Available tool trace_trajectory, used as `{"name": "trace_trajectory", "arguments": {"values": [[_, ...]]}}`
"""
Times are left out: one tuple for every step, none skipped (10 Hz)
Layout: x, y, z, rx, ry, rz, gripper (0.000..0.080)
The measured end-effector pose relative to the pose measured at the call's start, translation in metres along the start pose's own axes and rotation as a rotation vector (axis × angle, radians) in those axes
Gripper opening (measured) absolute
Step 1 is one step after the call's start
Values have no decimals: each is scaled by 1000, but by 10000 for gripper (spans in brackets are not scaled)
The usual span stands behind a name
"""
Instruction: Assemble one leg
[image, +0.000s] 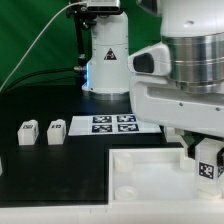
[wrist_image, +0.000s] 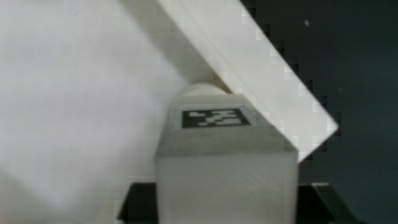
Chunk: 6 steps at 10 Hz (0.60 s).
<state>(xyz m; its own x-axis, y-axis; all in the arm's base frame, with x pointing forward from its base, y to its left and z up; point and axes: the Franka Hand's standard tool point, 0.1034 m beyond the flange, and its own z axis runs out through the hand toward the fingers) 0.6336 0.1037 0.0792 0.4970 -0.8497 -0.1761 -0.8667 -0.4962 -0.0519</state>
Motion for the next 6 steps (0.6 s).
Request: {"name": "trace_trajectory", "arguments": {"values": [[2,3,0,27,-20,171,294],[1,5,0,48,-24,343,294],[-4,4,1,41,-30,455,294],[-10,0,1,40,-30,603,294],[-10,0,1,39,-27,630,294],[-9,0,1,40,-26,576,311]]}}
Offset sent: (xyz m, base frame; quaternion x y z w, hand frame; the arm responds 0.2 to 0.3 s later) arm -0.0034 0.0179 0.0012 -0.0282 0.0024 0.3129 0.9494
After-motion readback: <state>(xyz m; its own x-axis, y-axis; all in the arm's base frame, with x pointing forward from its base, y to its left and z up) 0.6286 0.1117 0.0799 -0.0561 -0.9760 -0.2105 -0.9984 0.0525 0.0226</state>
